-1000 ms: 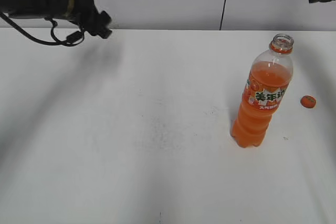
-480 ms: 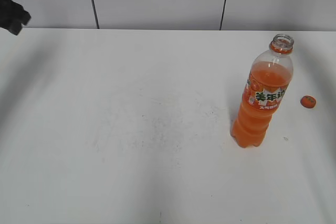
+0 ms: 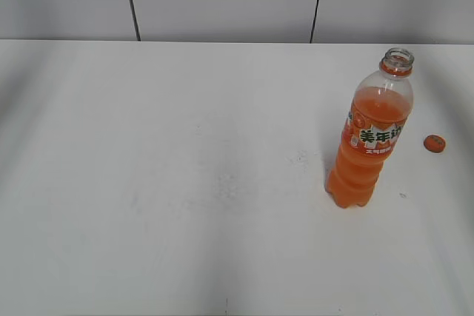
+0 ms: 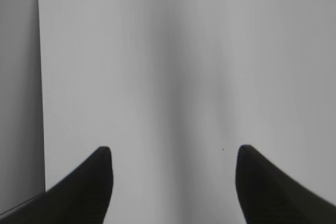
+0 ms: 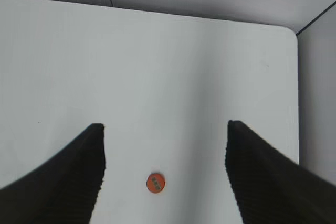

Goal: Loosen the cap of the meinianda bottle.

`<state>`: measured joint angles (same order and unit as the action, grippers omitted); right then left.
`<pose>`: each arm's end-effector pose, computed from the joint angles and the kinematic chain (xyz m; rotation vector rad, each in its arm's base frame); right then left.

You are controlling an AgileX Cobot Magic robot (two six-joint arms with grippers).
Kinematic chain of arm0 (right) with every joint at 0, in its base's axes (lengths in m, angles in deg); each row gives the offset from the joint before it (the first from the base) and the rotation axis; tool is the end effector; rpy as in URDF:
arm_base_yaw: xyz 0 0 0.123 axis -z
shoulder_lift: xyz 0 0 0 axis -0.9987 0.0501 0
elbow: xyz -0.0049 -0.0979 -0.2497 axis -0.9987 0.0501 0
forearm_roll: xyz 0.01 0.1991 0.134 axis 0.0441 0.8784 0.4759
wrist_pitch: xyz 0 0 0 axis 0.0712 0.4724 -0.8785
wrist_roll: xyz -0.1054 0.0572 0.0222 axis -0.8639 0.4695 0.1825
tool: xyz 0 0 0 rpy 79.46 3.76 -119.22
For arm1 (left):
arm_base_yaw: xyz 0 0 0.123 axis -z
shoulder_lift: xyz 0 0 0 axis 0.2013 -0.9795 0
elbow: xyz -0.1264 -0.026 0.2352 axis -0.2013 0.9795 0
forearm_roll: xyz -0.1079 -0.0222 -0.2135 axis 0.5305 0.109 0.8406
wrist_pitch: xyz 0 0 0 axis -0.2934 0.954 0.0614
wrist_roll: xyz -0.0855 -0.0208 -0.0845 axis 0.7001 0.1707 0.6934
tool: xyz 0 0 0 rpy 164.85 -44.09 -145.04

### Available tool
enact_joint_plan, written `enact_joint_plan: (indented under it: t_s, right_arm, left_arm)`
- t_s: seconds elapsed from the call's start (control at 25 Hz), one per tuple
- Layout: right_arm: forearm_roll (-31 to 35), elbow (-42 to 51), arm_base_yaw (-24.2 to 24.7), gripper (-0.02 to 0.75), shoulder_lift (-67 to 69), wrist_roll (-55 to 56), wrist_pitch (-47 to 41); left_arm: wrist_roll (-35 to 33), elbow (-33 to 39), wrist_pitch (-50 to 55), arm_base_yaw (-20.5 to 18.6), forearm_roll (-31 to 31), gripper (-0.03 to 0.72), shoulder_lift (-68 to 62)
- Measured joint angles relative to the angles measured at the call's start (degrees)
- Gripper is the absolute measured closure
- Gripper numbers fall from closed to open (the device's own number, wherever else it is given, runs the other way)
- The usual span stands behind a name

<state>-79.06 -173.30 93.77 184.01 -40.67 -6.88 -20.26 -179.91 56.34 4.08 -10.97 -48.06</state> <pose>0.4103 -0.0314 0.3652 -0.2346 2.4475 0.0021 0.3764 0.0588 0.3305 0.0684 2.6391 0.2102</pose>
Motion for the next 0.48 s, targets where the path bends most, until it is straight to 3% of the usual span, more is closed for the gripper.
enact_joint_plan:
  t_s: [0.16, 0.48]
  right_arm:
    - [0.36, 7.83, 0.00, 0.209, -9.07, 0.06, 0.00]
    - [1.65, 40.31, -2.61, 0.212, -34.23, -3.06, 2.51]
  left_arm:
    - [0.00, 3.87, 0.02, 0.06, 3.16, 0.235, 6.46]
    - [-2.26, 26.24, -1.91, 0.29, 7.93, 0.239, 25.59]
